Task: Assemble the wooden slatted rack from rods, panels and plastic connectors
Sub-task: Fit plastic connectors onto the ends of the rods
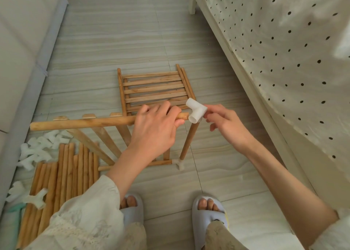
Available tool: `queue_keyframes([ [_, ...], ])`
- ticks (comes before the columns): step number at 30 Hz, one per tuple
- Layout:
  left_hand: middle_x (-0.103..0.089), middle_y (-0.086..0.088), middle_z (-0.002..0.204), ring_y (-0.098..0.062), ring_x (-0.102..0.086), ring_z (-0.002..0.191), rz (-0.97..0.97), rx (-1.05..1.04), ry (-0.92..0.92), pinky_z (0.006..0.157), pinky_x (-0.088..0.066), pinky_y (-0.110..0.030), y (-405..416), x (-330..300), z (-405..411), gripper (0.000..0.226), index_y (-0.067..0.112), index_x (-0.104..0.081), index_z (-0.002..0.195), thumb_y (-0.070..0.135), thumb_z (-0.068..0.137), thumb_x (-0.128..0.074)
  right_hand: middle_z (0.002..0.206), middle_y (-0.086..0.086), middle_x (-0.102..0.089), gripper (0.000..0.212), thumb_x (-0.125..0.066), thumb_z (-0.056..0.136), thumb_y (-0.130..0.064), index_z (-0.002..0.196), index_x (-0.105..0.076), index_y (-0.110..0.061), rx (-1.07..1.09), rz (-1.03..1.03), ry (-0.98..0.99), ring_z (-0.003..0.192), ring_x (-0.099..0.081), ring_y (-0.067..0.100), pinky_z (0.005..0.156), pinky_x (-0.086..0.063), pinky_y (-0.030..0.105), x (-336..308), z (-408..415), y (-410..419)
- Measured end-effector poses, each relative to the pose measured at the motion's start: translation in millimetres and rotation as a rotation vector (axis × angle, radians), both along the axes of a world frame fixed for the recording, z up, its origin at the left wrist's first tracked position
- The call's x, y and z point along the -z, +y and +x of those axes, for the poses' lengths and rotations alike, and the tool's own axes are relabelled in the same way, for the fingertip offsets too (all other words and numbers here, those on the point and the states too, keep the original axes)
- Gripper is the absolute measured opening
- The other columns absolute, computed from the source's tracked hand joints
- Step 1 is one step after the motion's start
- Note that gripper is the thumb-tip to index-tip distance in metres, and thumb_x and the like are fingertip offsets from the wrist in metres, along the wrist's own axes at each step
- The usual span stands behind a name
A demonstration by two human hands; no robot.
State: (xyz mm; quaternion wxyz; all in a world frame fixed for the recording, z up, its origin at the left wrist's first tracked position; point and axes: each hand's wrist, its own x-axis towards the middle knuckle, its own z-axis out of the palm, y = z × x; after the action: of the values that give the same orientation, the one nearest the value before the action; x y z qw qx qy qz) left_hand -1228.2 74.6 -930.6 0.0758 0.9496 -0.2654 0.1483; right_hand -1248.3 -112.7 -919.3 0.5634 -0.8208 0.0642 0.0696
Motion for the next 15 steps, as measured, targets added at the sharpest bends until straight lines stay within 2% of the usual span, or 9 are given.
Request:
queue_keyframes([
  [2, -0.059, 0.001, 0.087, -0.021, -0.061, 0.072, 0.002, -0.005, 0.018, 0.066, -0.029, -0.031, -1, -1, 0, 0.027, 0.017, -0.061, 0.099, 0.037, 0.09, -0.044, 0.104, -0.005, -0.053, 0.02, -0.053, 0.093, -0.013, 0.109, -0.06, -0.023, -0.063, -0.1, -0.039, 0.095, -0.052, 0.003, 0.078, -0.041, 0.011, 10, -3, 2],
  [4, -0.06, 0.002, 0.096, -0.02, -0.061, 0.082, -0.016, -0.002, 0.064, 0.069, -0.034, -0.032, -1, -4, -1, 0.033, 0.019, -0.058, 0.111, 0.041, 0.09, -0.045, 0.108, 0.003, -0.062, 0.019, -0.059, 0.092, -0.016, 0.11, -0.059, -0.018, -0.056, -0.036, -0.04, 0.099, -0.056, 0.004, 0.08, -0.044, 0.012, 25, -2, 8],
  [6, -0.054, 0.002, 0.12, -0.02, -0.053, 0.106, -0.048, 0.024, 0.159, 0.082, -0.04, -0.036, 1, -8, 0, 0.052, 0.024, -0.043, 0.131, 0.05, 0.087, -0.046, 0.098, 0.016, -0.066, 0.013, -0.058, 0.092, -0.014, 0.105, -0.061, -0.011, -0.002, -0.014, -0.075, 0.087, -0.061, 0.017, 0.078, -0.048, 0.027, 40, -1, 15],
  [8, -0.037, 0.003, 0.142, -0.021, -0.035, 0.126, -0.068, 0.131, 0.242, 0.1, -0.034, -0.042, 1, -18, 2, 0.072, 0.031, -0.023, 0.144, 0.061, 0.082, -0.043, 0.093, 0.022, -0.066, 0.014, -0.059, 0.092, -0.015, 0.102, -0.062, -0.006, 0.024, -0.033, -0.11, 0.086, -0.061, 0.034, 0.078, -0.048, 0.044, 52, -1, 20],
  [9, -0.03, 0.004, 0.148, -0.021, -0.026, 0.132, -0.05, 0.204, 0.26, 0.107, -0.027, -0.044, -1, -24, 5, 0.077, 0.034, -0.017, 0.146, 0.064, 0.08, -0.042, 0.091, 0.024, -0.065, 0.014, -0.059, 0.092, -0.015, 0.099, -0.062, -0.004, 0.026, -0.024, -0.118, 0.084, -0.061, 0.036, 0.076, -0.048, 0.047, 56, -2, 22],
  [11, -0.023, 0.008, 0.152, -0.016, -0.016, 0.138, 0.023, 0.327, 0.327, 0.113, -0.017, -0.039, -10, -34, 12, 0.077, 0.038, -0.017, 0.147, 0.061, 0.08, -0.047, 0.083, 0.024, -0.063, 0.019, -0.059, 0.091, -0.02, 0.093, -0.061, -0.001, 0.028, 0.015, -0.147, 0.071, -0.056, 0.024, 0.068, -0.046, 0.043, 61, -4, 24],
  [13, -0.029, 0.012, 0.146, -0.008, -0.022, 0.134, 0.103, 0.411, 0.434, 0.112, -0.021, -0.03, -20, -38, 20, 0.069, 0.039, -0.024, 0.145, 0.052, 0.084, -0.054, 0.069, 0.016, -0.057, 0.027, -0.056, 0.086, -0.03, 0.086, -0.059, -0.003, 0.017, 0.036, -0.163, 0.064, -0.045, 0.012, 0.061, -0.04, 0.034, 64, -7, 25],
  [15, -0.038, 0.014, 0.136, -0.006, -0.031, 0.126, 0.177, 0.455, 0.488, 0.105, -0.026, -0.028, -27, -44, 29, 0.065, 0.042, -0.031, 0.142, 0.05, 0.083, -0.059, 0.062, -0.002, -0.049, 0.037, -0.051, 0.079, -0.042, 0.083, -0.058, -0.007, 0.007, 0.016, -0.162, 0.06, -0.04, 0.008, 0.057, -0.035, 0.025, 69, -11, 25],
])
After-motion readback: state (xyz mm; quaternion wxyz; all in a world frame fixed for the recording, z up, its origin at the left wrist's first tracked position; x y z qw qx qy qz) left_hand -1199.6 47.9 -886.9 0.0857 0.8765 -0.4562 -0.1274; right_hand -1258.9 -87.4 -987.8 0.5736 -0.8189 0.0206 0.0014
